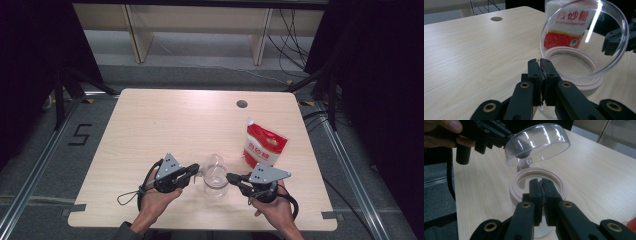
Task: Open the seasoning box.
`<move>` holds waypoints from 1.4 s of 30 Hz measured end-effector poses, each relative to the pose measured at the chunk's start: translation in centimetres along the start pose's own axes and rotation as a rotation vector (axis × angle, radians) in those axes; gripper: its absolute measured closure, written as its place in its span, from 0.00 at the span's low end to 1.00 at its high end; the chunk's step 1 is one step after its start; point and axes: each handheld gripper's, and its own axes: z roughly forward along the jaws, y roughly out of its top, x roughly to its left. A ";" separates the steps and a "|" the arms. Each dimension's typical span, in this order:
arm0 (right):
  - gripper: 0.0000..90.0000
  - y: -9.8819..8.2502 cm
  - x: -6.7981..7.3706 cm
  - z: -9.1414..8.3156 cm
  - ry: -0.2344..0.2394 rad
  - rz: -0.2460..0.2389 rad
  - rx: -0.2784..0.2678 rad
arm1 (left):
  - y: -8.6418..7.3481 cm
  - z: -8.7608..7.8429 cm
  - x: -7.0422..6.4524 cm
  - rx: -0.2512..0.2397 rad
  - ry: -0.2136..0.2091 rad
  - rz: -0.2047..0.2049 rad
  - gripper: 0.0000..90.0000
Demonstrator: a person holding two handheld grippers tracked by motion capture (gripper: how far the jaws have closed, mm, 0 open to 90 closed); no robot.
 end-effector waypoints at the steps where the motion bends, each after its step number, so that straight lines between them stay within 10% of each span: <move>1: 0.97 0.1 -0.2 0.0 0.009 -0.019 0.001 | 0.0 0.0 0.0 -0.001 0.000 0.001 0.96; 15: 0.97 1.1 0.2 0.4 0.003 -0.032 -0.001 | 0.1 -0.1 0.1 -0.006 -0.004 -0.003 0.94; 25: 0.97 1.7 0.4 0.6 0.013 -0.037 -0.005 | -0.9 -1.6 1.3 -0.018 -0.007 -0.049 0.61; 29: 0.97 2.1 0.5 0.7 0.010 -0.055 -0.016 | -1.9 -2.1 1.2 0.014 0.007 -0.006 0.43; 42: 0.95 3.5 1.5 1.7 0.021 -0.057 -0.038 | -4.4 -2.9 0.8 0.062 0.034 0.007 0.24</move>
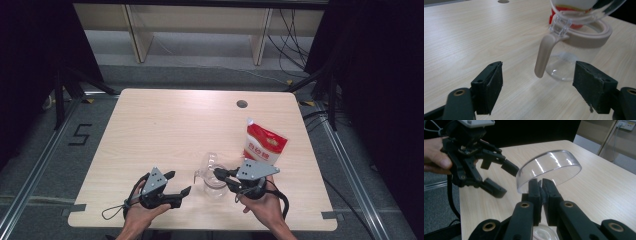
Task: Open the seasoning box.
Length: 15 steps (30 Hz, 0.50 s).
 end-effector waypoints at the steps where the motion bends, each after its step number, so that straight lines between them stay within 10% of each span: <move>1: 0.95 0.1 0.1 0.1 -0.006 -0.006 -0.003 | -0.1 0.0 -0.1 0.011 0.009 0.012 0.23; 15: 0.95 0.9 1.1 1.7 0.005 -0.028 -0.009 | -0.6 -0.2 -0.3 0.007 0.030 -0.001 0.19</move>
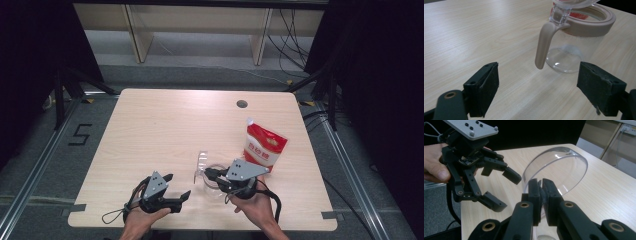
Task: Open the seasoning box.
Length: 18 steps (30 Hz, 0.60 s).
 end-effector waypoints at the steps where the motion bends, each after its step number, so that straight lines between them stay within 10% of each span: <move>1: 0.95 0.0 0.1 0.1 0.005 0.003 0.004 | 0.0 -0.1 0.0 0.005 0.003 0.006 0.19; 18: 0.87 -0.6 0.2 -0.9 -0.014 -0.008 -0.003 | 0.0 -0.1 0.2 -0.015 0.008 -0.008 0.20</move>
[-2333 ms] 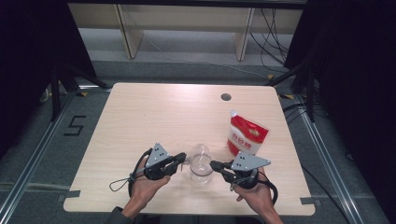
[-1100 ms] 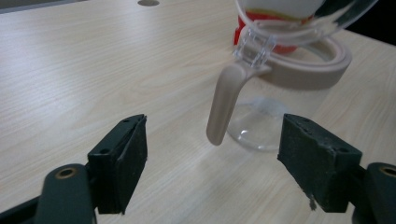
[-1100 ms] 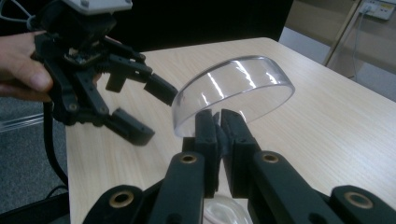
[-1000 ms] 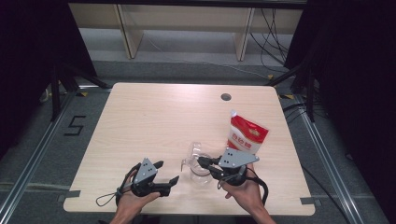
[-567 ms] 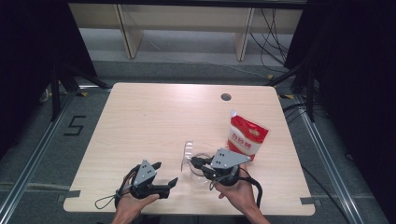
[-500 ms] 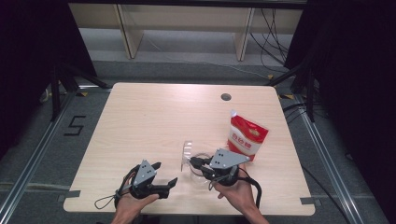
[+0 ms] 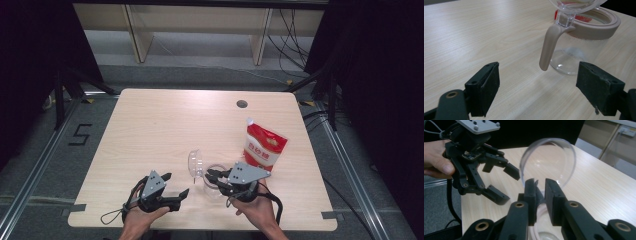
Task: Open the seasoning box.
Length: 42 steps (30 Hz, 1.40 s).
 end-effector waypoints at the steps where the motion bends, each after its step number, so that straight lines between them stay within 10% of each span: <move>1: 0.84 -0.1 -0.2 -0.4 0.005 0.005 0.004 | 0.0 0.0 0.0 0.010 0.005 0.003 0.20; 21: 0.66 -5.6 -2.7 -7.1 -0.189 0.155 -0.022 | -0.2 0.4 -0.3 0.021 -0.004 0.010 0.20; 42: 0.47 -7.6 -3.4 -9.9 -0.283 0.254 -0.021 | -0.3 0.5 -0.4 0.022 -0.011 0.008 0.21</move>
